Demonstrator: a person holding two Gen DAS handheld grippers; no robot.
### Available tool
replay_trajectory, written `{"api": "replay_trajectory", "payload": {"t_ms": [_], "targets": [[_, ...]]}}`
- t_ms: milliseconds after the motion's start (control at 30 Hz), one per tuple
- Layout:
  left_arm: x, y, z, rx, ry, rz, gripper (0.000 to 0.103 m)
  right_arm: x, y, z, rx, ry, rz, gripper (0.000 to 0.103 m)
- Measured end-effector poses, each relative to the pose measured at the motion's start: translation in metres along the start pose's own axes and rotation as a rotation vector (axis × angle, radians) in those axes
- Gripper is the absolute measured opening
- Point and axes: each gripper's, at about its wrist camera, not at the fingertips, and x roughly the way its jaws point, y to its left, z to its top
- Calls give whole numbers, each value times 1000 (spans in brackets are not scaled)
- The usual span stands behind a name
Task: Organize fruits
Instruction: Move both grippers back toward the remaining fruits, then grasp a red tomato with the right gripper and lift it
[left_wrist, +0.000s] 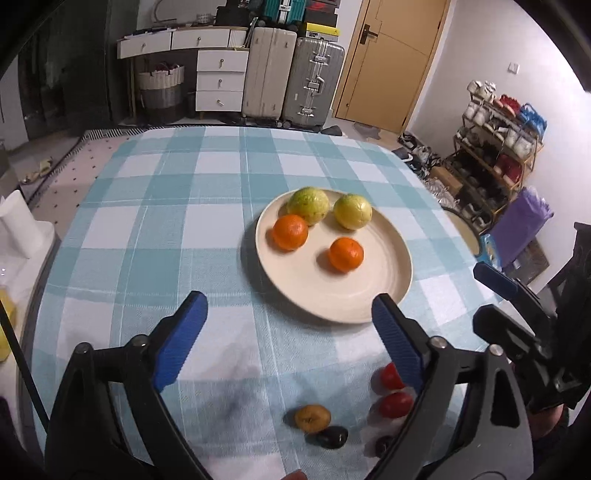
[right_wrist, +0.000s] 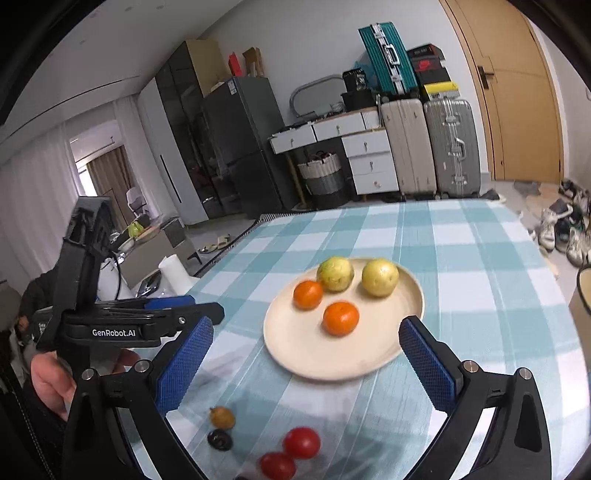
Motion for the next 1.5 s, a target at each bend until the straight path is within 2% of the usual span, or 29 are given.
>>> {"api": "replay_trajectory", "payload": {"t_ms": [133, 300, 500, 733, 933, 1100, 1167, 1267, 1333, 1400, 1500], "targets": [[-5, -4, -15, 3, 0, 21, 102, -2, 2, -15, 4, 31, -11, 103], [-5, -3, -35, -5, 10, 68, 102, -4, 10, -33, -18, 63, -44, 103], [-2, 4, -53, -26, 35, 70, 102, -1, 14, -50, -23, 97, -65, 103], [4, 14, -69, -56, 54, 68, 102, 7, 13, -58, 5, 136, -47, 103], [6, 18, -78, -45, 62, 86, 102, 13, 11, -64, 24, 167, -55, 102], [7, 24, -81, -63, 69, 80, 102, 20, 9, -70, 48, 196, -48, 87], [7, 26, -82, -65, 77, 74, 102, 23, 8, -72, 60, 208, -41, 71], [6, 26, -85, -60, 84, 63, 102, 25, 9, -75, 54, 226, -51, 63], [4, 26, -88, -60, 85, 57, 102, 27, 10, -76, 55, 235, -49, 51], [4, 26, -90, -63, 92, 36, 102, 29, 10, -78, 55, 254, -49, 48], [4, 26, -93, -70, 106, 7, 102, 34, 10, -81, 56, 283, -41, 32]]}}
